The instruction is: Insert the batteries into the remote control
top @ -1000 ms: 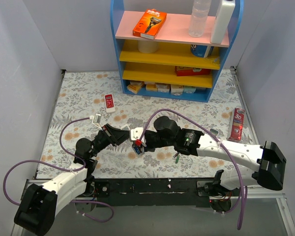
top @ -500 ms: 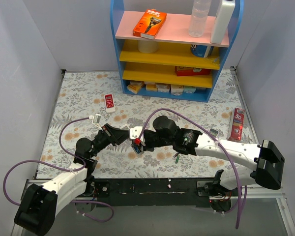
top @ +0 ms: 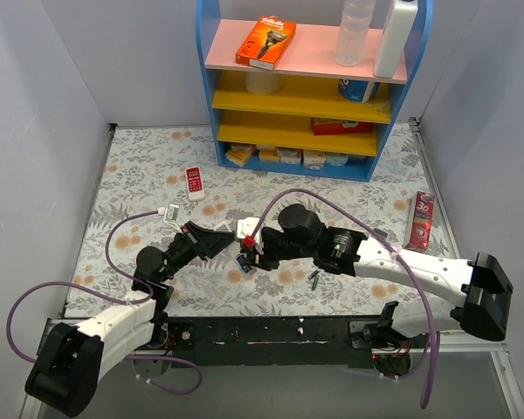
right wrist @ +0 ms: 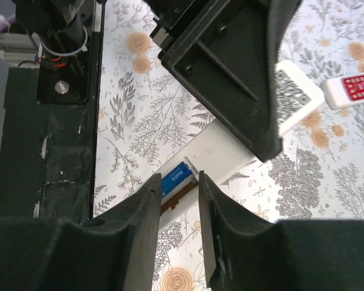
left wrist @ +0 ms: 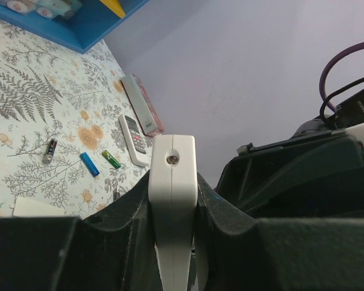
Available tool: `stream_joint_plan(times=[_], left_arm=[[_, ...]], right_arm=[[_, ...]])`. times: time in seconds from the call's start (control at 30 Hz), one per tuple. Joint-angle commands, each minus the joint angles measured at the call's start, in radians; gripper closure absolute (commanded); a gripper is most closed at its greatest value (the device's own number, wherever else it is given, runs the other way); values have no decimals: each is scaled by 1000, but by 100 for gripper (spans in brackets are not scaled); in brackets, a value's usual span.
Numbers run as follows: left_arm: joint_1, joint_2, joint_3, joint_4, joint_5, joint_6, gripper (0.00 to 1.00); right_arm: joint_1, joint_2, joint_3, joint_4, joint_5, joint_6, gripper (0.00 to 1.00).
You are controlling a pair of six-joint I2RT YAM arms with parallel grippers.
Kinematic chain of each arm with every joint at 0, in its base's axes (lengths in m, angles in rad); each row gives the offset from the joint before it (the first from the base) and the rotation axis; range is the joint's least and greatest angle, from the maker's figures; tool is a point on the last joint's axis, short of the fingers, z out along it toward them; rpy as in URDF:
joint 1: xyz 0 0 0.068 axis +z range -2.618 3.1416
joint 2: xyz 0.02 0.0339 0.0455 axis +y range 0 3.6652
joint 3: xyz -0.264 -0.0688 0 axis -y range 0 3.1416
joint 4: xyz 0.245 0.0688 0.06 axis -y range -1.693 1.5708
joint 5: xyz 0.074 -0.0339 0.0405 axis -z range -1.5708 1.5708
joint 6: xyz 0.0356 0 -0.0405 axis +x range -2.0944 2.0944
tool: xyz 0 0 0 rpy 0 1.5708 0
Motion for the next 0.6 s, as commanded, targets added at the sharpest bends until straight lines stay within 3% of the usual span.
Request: stream_joint_plan(times=[0.0,0.23,0.37,0.57], left_arm=[[-5,-18,-19,-7,-33,37,100],[-5,-105,-36,-157,-102,109,100],[-5,-134,-48,-185,-103,125,100],[-5,-133,-82,-131,-83,117,100]], right_arm=[[-7,-115,-22,88,67,92,59],[-19,-227,-51,-57,356,266,41],[-56,-236,-77,-190,519,393,38],[-175,-226,-162,-315,591,551,37]])
